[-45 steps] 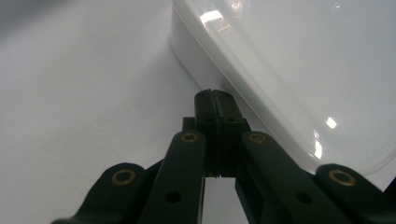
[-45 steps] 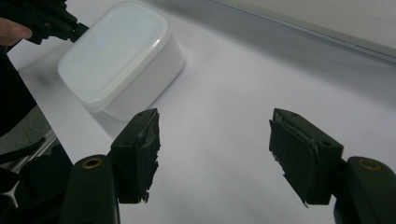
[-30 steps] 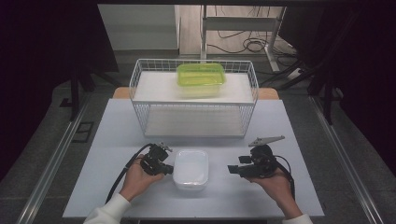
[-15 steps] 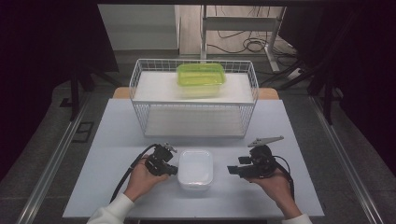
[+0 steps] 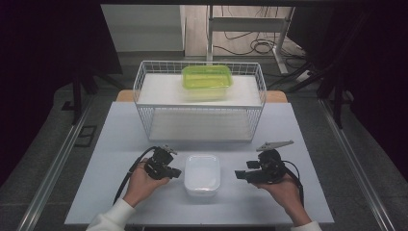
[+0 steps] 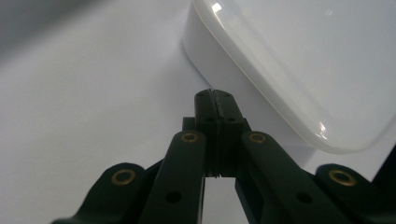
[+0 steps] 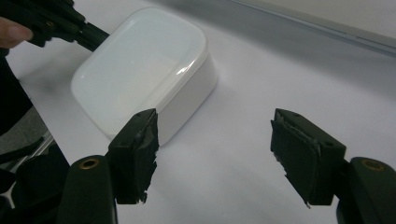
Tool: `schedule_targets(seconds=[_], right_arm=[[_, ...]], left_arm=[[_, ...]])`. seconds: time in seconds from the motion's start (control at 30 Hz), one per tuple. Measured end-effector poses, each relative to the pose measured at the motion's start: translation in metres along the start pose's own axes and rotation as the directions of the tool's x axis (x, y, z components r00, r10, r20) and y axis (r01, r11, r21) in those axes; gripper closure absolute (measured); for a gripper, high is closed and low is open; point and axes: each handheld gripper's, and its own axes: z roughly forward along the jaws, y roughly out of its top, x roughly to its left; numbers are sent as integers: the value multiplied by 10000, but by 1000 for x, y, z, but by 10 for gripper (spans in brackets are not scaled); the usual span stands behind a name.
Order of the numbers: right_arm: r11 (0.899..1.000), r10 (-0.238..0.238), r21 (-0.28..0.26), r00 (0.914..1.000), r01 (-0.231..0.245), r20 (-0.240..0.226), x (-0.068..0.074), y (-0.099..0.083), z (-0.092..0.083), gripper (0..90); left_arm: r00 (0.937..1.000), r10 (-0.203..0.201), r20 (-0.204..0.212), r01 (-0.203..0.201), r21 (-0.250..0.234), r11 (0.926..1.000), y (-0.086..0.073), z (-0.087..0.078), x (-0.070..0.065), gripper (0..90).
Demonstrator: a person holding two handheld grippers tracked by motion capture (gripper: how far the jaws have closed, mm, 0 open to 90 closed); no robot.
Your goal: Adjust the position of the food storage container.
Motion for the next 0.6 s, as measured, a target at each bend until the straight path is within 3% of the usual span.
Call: schedule_targets(seconds=[0.1,0.2,0.3,0.33,0.47,0.57,0.6], right_arm=[[9998,175,-76,9998,-174,32,-1,0,0,276],[9984,552,-130,9979,-556,-327,-4,0,1,229],[9976,626,-284,9975,-636,-333,-4,-1,1,212],[9976,461,-505,9988,-467,-138,-1,-2,1,197],[9973,431,-578,9979,-459,-484,3,-2,2,195],[9971,311,-680,9979,-350,-573,7,-3,5,194],[9967,291,-736,9979,-334,-580,8,-3,6,193]], left_arm=[[9999,-122,-23,121,-520,9986,-5,-12,2,871],[9994,-348,3,347,-1021,9942,-12,-22,3,759],[9985,-555,30,555,-1300,9900,-15,-29,6,642],[9964,-780,344,822,-1479,9856,-18,-35,9,591],[9821,-1454,1194,1669,-1961,9663,-23,-44,14,416],[9747,-1707,1444,1994,-2161,9558,-25,-46,16,347],[9693,-1846,1627,2184,-2234,9499,-26,-47,17,330]])
